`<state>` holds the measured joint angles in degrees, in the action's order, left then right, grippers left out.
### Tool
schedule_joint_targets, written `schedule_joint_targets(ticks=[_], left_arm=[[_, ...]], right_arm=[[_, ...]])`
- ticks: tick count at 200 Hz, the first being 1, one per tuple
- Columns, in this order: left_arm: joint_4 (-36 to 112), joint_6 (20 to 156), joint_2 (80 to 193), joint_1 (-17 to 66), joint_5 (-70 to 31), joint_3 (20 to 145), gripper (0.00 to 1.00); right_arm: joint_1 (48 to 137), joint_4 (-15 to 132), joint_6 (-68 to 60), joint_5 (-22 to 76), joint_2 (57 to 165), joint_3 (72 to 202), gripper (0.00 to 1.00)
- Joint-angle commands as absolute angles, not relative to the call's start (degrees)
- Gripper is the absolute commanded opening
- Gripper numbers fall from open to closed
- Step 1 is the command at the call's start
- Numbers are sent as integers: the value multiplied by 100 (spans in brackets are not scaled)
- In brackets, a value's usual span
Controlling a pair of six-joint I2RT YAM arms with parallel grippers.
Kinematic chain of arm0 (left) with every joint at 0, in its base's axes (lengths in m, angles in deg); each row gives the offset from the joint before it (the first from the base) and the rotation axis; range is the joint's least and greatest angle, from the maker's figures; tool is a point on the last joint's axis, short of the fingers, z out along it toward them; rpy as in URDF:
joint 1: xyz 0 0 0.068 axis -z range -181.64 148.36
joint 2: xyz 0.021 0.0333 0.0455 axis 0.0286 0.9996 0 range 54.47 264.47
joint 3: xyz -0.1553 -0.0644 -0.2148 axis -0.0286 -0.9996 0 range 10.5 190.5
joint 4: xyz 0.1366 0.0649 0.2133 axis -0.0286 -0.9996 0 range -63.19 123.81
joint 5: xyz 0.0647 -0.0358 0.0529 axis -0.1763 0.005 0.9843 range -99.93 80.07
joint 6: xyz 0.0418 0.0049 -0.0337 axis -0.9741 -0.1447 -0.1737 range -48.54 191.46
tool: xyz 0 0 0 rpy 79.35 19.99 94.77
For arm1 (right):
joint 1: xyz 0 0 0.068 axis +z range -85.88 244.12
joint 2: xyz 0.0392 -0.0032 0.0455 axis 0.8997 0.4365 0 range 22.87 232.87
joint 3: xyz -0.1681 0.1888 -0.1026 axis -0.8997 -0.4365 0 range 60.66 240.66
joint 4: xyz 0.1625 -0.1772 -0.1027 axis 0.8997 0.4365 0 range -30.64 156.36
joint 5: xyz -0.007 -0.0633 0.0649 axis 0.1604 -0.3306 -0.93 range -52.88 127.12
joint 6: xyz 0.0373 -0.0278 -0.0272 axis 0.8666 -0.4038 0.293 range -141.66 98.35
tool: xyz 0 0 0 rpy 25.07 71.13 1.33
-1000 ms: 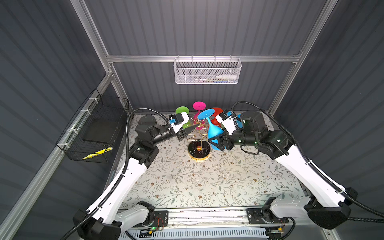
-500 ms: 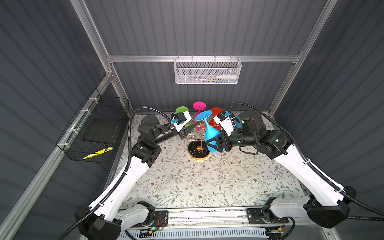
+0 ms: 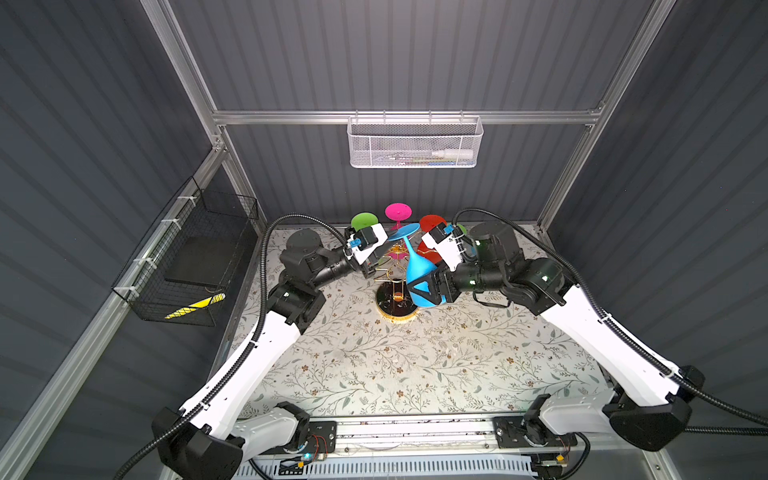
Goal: Take the wine glass off the wine glass rack
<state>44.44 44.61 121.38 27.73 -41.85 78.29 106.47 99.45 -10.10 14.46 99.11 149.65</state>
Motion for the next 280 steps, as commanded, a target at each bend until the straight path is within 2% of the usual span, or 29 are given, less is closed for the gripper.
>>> schedule_joint_targets(ticks=[1,34,53,114,141,173,225,280], left_arm=[[4474,4712,12050,2825,-4199,7977,0],[4462,5044,11963,2822,-3832,7878,0],[4445,5432,11869,2824,-3467,7758,0],[4476,7731,11505,2825,-2256,7206,0],[4650,8036,11271,2819,-2092,6829,0],[4640,8139,11162,2824,-2058,6723,0],[4650,8157,11203,2822,-2099,6710,0],[4642,8087,11230,2825,-2118,6686,0]], right_arm=[[10686,9873,-1062,1442,9930,14996,67],[10664,9566,-1076,1602,9658,14780,92],[10581,9148,-987,1535,9349,14482,99],[9515,7261,26,368,7983,13000,99],[9186,6894,284,153,7534,12553,99],[9082,6839,430,353,7428,12395,98],[9093,6784,646,425,7881,12704,82],[9110,6296,901,311,8234,12876,71]])
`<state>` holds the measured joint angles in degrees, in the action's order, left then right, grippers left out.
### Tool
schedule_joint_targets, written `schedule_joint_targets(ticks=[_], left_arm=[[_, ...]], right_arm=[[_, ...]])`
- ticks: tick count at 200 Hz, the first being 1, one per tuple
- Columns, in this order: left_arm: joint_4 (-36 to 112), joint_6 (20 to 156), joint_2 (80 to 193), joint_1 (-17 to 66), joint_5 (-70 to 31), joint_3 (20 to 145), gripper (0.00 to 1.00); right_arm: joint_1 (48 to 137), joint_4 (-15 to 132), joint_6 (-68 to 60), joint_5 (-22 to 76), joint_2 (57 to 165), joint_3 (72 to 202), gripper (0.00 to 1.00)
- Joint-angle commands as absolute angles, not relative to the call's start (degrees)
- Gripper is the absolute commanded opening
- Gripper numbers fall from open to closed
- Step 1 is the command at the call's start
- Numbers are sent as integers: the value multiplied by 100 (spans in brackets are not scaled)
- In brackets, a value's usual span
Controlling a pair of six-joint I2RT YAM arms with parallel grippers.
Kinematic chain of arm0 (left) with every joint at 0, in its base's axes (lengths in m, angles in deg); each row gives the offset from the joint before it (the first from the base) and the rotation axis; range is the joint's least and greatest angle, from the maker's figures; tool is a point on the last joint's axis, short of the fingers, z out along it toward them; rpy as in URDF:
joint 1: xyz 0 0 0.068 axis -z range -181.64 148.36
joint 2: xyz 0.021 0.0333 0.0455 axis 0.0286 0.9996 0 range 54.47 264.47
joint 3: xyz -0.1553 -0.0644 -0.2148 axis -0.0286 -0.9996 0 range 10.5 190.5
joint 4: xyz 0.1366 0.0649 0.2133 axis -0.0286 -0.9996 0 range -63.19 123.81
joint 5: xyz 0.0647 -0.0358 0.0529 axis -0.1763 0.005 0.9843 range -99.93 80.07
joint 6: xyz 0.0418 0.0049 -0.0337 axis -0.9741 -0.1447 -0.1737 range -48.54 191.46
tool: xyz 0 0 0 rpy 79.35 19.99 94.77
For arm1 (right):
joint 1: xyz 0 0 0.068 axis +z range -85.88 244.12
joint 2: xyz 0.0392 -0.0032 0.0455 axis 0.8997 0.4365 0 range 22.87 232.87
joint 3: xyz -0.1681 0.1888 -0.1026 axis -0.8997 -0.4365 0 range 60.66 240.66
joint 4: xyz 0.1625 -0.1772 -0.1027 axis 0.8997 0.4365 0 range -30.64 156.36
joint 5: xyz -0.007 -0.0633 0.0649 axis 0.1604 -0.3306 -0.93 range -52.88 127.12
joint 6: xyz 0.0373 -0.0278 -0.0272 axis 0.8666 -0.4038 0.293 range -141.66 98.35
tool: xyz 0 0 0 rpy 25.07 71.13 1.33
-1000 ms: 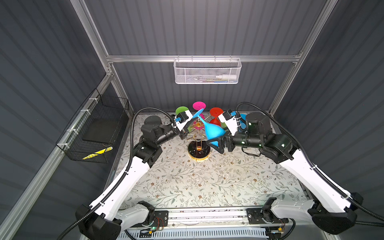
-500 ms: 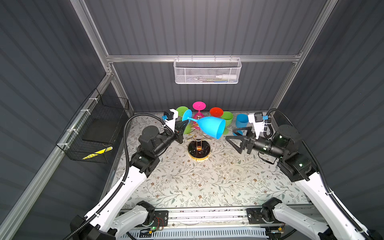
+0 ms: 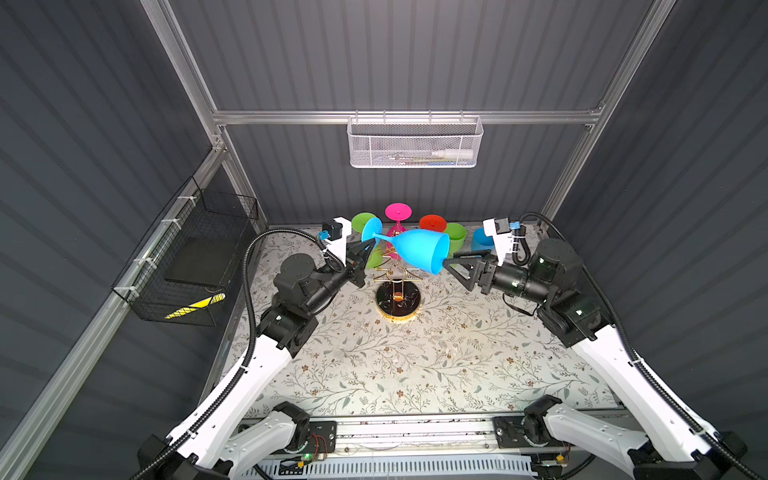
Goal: Take the wine glass off the wine glass rack
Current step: 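Close the right gripper around the bowl of the sideways blue glass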
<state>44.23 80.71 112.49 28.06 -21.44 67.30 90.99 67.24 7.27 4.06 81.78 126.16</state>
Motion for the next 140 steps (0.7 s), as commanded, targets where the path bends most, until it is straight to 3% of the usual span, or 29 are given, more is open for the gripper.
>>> schedule_joint_targets(ticks=[1,60,113,140], left_arm=[[4640,8086,11230,2825,-2118,6689,0],[4560,7959,11247,2825,-2065,6648,0],[4532,7893,11234,2824,-2003,6614,0],[4516,7845,11244,2818,-1965,6618,0]], right_arm=[[9114,6283,906,311,8244,12881,71],[9328,6135,1001,353,8645,13069,47],[9390,6238,960,359,8662,13109,10],[9388,6262,1002,420,8655,13081,0]])
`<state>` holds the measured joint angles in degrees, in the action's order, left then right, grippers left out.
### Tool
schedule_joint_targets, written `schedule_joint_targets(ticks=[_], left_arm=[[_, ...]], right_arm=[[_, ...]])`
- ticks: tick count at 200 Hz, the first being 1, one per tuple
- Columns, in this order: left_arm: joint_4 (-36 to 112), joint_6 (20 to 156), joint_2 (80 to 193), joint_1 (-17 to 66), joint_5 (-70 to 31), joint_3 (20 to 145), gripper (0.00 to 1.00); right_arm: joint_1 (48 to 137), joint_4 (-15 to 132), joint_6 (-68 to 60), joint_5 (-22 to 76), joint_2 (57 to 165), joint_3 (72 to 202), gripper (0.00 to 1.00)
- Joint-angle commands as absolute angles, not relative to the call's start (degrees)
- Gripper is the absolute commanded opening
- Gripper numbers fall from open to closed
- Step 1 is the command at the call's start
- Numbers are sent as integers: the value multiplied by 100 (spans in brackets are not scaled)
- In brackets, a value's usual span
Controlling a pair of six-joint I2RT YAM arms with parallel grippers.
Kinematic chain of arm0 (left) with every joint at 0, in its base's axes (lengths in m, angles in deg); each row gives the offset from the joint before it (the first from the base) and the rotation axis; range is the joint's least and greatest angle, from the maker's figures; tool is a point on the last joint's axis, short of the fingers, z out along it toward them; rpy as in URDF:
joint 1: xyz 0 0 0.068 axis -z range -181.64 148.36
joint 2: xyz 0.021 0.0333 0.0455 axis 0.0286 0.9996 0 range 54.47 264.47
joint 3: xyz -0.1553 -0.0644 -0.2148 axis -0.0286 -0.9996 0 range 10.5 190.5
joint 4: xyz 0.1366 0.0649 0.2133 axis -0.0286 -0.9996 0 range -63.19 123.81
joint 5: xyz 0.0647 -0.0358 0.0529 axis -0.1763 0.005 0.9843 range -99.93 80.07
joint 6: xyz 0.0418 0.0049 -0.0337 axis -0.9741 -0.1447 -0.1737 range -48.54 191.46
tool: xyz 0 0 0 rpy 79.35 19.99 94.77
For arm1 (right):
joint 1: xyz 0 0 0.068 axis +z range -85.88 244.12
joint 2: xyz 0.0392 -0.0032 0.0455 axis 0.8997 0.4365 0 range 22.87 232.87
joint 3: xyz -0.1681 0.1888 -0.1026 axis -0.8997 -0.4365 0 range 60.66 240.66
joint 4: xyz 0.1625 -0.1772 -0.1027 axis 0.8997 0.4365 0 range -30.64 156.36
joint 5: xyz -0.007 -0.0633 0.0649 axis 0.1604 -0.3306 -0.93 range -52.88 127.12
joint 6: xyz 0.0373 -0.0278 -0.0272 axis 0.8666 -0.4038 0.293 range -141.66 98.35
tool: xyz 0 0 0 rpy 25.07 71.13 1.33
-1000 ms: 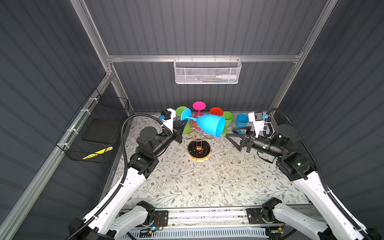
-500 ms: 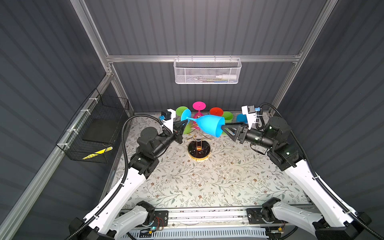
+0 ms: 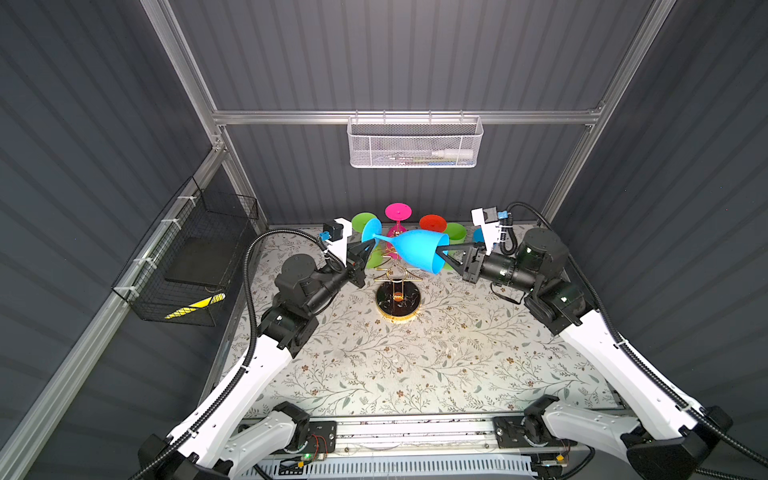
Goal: Take the wine glass off the wine glass rack
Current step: 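Close the right gripper around the bowl of the sideways blue glass, then carry the blue glass with the right gripper while the left gripper withdraws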
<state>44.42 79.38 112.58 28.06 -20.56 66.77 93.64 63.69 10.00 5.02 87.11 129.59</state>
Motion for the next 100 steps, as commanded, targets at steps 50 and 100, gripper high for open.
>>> schedule_joint_targets(ticks=[50,100], left_arm=[[4351,7761,11156,2825,-1607,6617,44],[4154,7765,10817,2824,-298,6472,70]], right_arm=[[9261,6573,882,876,8230,13078,0],[8931,8831,-289,2283,7401,13724,0]])
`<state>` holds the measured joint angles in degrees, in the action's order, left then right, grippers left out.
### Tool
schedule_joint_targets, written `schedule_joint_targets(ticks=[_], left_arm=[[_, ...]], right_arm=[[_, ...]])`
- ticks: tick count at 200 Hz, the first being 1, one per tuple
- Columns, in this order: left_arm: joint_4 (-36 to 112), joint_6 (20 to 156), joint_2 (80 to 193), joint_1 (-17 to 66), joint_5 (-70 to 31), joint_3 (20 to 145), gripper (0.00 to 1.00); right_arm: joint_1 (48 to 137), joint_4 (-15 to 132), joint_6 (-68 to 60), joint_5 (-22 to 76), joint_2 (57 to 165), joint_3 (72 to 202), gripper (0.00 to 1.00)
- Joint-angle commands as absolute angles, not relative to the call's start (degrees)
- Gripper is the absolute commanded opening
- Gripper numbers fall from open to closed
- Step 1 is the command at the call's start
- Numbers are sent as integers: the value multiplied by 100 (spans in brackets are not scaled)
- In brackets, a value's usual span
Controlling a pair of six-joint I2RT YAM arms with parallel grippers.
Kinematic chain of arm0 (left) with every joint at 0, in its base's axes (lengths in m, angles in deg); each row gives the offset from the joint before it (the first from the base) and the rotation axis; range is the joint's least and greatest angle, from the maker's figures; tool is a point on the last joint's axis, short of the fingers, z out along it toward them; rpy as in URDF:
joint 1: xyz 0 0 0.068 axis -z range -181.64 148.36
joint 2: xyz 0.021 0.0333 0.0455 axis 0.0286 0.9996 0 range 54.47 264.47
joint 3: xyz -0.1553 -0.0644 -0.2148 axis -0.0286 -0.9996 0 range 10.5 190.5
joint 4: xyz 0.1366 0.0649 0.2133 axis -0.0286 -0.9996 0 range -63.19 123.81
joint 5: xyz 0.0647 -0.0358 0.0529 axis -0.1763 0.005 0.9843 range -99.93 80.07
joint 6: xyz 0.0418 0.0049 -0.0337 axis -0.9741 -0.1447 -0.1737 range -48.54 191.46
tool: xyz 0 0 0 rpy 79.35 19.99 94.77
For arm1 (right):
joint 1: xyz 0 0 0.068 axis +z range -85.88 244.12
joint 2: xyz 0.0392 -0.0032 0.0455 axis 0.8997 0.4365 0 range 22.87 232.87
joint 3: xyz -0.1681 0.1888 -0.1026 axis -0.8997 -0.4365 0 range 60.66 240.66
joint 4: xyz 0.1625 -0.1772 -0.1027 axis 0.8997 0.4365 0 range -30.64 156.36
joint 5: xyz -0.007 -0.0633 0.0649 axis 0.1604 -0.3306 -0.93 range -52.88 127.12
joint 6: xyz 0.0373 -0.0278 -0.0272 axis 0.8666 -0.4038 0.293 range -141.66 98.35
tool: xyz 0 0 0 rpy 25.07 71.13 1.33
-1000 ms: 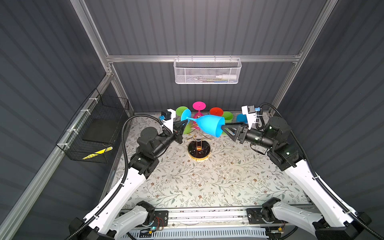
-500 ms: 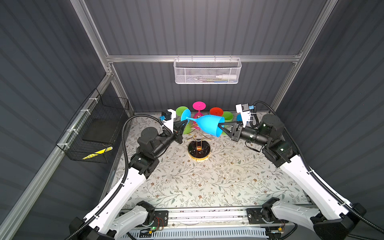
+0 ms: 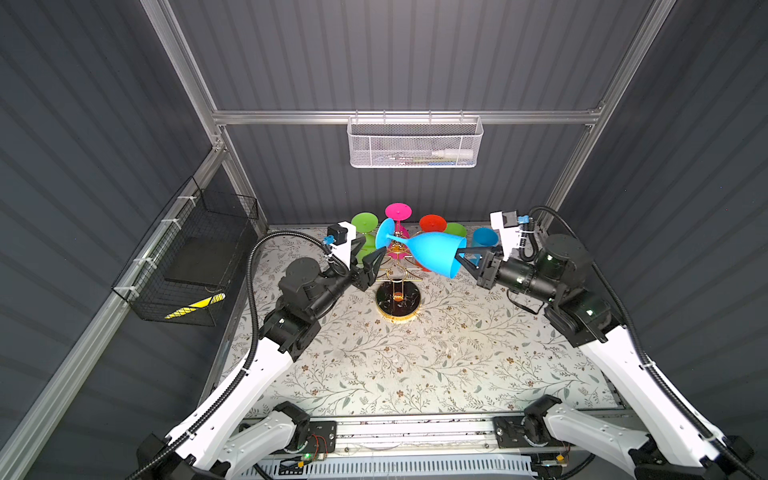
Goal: Take the wine glass off the wine glass rack
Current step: 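Carry the blue glass with the right gripper while the left gripper withdraws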
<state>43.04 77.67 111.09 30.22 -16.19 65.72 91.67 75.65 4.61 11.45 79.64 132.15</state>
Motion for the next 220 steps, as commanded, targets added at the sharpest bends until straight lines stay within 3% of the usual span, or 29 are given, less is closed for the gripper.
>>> schedule_joint_targets(ticks=[1,73,109,142,220], left_arm=[[4154,7763,10812,2824,-281,6468,70],[4003,7678,10435,2816,1074,6278,82],[3844,7702,10125,2816,1653,6153,85],[3598,7981,9766,2820,2090,6004,87],[3410,8044,9192,2816,2251,5610,90]], right_arm=[[8928,8873,-309,2316,7384,13732,0],[8836,11942,-767,4126,6611,14354,0],[8826,12502,-842,4875,6769,13720,0],[8723,12335,-982,5055,7406,13126,0],[7406,12016,-1583,4537,9656,13539,0]])
